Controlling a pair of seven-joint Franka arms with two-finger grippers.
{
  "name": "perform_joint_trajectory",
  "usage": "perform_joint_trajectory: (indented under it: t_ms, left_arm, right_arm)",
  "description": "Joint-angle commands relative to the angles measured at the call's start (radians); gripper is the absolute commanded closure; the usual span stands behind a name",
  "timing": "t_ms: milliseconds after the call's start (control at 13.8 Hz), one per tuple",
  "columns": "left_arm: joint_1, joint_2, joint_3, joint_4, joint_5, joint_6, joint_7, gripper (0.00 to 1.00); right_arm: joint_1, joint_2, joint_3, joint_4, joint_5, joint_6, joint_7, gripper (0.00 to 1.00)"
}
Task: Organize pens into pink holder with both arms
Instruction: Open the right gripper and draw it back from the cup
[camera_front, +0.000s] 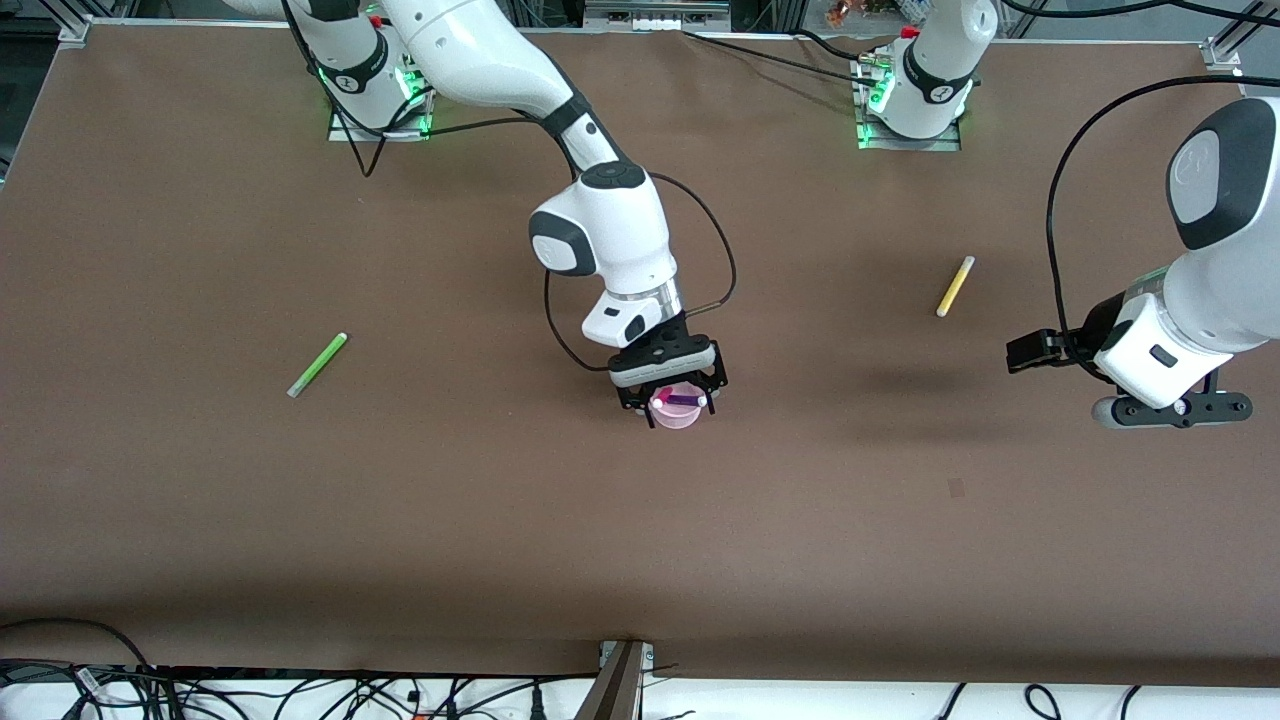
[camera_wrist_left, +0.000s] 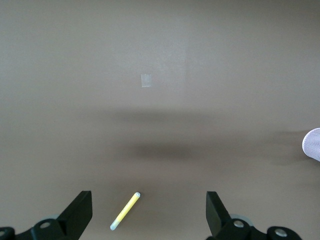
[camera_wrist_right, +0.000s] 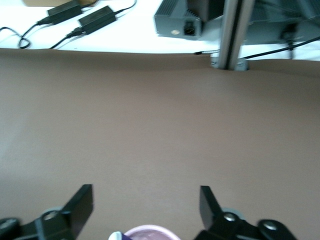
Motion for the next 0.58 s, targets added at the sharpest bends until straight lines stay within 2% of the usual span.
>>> perform_joint_trajectory:
  t_ms: [0, 144, 289, 433, 506]
  left_arm:
    - [0.009, -0.01, -0.002, -0.013, -0.015, 0.018, 0.024, 0.0]
    - [0.012, -0.01, -0.002, -0.013, -0.015, 0.018, 0.024, 0.0]
    - [0.012, -0.01, -0.002, -0.011, -0.015, 0.018, 0.024, 0.0]
    - [0.012, -0.01, -0.002, -0.01, -0.016, 0.018, 0.024, 0.0]
    - [0.012, -0.01, -0.002, -0.01, -0.016, 0.018, 0.024, 0.0]
  right_arm:
    - [-0.001, -0.094, -0.003, -0.028, -0.005, -0.151, 0.005, 0.0]
    - [-0.004, -0.154, -0.006, -0.054, 0.098, -0.247, 0.004, 0.0]
    - [-0.046, -0.229, -0.008, -0.067, 0.15, -0.391, -0.114, 0.0]
    - [-0.06, -0.295, -0.028, -0.065, 0.313, -0.542, -0.232, 0.0]
    - [-0.075, -0.33, -0.063, -0.067, 0.359, -0.623, -0.295, 0.0]
